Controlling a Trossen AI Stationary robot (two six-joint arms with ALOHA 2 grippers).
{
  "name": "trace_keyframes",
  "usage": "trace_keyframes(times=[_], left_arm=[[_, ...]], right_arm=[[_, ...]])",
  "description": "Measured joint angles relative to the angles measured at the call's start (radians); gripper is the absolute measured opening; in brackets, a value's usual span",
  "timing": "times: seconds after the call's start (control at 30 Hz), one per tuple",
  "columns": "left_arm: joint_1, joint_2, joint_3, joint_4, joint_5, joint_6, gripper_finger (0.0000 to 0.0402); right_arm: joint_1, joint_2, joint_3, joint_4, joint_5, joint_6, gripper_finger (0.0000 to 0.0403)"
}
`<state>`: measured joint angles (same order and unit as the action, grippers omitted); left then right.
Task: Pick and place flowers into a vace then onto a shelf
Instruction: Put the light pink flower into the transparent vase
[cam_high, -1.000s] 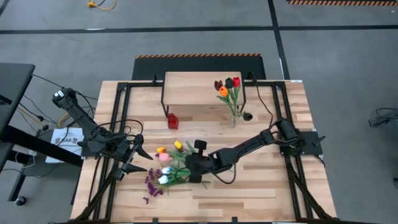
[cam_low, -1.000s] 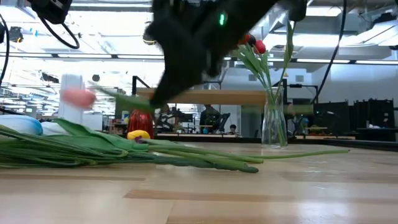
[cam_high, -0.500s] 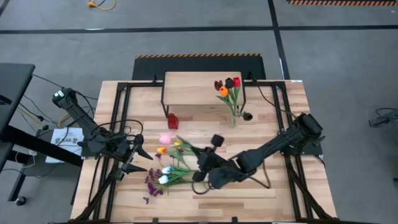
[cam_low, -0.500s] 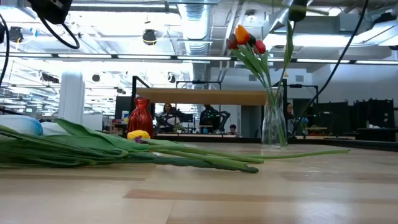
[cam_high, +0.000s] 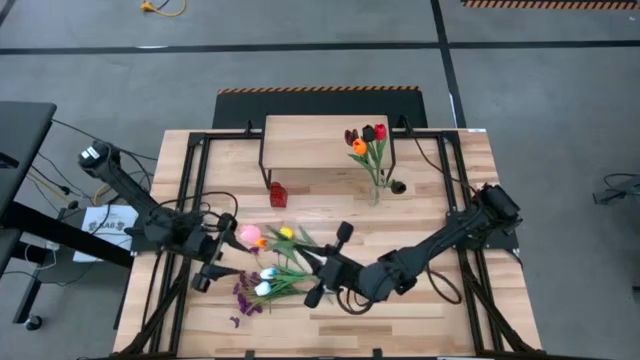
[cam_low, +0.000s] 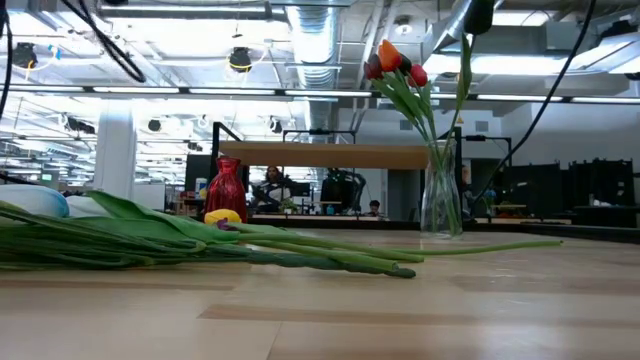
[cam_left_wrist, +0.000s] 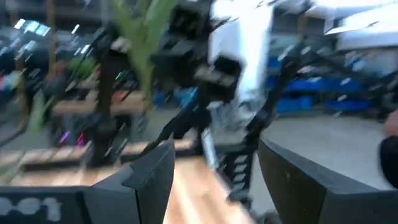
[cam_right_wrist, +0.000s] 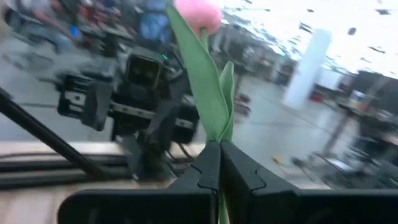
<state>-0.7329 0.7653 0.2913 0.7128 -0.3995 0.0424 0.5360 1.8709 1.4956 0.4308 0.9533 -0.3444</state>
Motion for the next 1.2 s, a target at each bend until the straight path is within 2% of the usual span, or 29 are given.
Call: trace_keyframes(times=[0.17, 0.3, 0.47, 0.63, 0.93, 1.2], left_arm=[[0.020, 0.087, 0.000, 0.184, 0.075, 0.122, 0.0222], [0.038, 0.139, 0.000, 0.283, 0.081, 0.217, 0.0222], [0.078, 0.182, 0.001, 0.404, 0.078, 0.250, 0.0222], [0.125, 0.186, 0.057, 0.383, 0.101, 0.251, 0.0222], [0.161, 0.194, 0.194, 0.180, 0.133, 0.245, 0.0222], [0.165, 0.273, 0.264, 0.168, 0.132, 0.266, 0.0222]], right_arm=[[-0.046, 0.000, 0.000, 0.032, -0.145, 0.010, 0.0000], [-0.075, 0.000, 0.000, 0.076, -0.281, 0.011, 0.0000], [-0.088, 0.000, 0.000, 0.081, -0.393, 0.015, 0.0000], [-0.088, 0.000, 0.000, 0.073, -0.403, 0.018, 0.0000], [-0.088, 0.000, 0.000, 0.059, -0.406, 0.022, 0.0000], [-0.088, 0.000, 0.000, 0.041, -0.407, 0.021, 0.0000]])
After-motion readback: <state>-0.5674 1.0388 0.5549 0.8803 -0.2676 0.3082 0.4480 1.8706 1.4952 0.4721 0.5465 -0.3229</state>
